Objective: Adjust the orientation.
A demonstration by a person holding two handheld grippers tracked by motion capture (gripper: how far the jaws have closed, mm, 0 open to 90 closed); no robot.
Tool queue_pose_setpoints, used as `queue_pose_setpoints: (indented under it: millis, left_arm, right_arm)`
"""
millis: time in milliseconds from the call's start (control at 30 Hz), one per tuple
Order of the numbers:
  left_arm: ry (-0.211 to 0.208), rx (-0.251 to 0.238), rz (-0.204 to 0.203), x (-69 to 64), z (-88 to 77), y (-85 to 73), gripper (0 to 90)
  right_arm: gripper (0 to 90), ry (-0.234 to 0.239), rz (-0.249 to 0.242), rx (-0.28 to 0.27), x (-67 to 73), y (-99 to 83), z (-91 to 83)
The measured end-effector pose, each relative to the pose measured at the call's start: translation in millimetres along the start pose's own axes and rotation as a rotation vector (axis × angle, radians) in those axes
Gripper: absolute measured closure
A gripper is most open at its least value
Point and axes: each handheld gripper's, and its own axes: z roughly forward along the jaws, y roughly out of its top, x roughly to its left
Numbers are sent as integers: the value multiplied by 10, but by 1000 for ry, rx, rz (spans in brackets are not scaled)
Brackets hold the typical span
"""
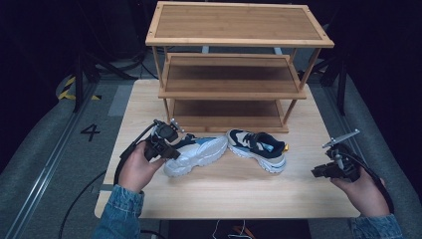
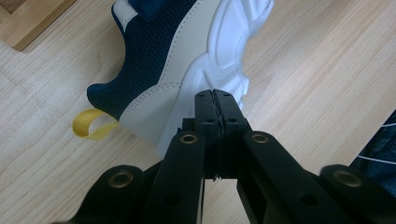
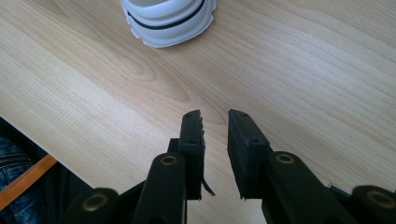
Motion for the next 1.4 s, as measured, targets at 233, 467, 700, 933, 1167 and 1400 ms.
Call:
queue_pose_setpoints:
  millis: [233, 467, 700, 933, 1167, 1400]
  left_arm:
    - [15, 6, 1, -34, 11, -12, 896]
    - [21, 10, 6, -118, 6, -35, 895]
    - [-20, -3, 1, -137, -1, -81, 895]
    - [-57, 38, 46, -288, 27, -85, 895]
    - [-135, 122, 86, -424, 142, -54, 894]
    - [-174, 149, 188, -748, 92, 5, 818]
  right_arm:
    - [744, 6, -8, 6, 24, 19, 39]
    - [731, 13, -17, 5, 37, 54, 56]
    - [722, 18, -28, 5, 44, 93, 71]
    - [714, 26, -38, 4, 52, 140, 84]
    - [711, 31, -41, 5, 59, 160, 99]
    - [706, 35, -51, 4, 57, 165, 109]
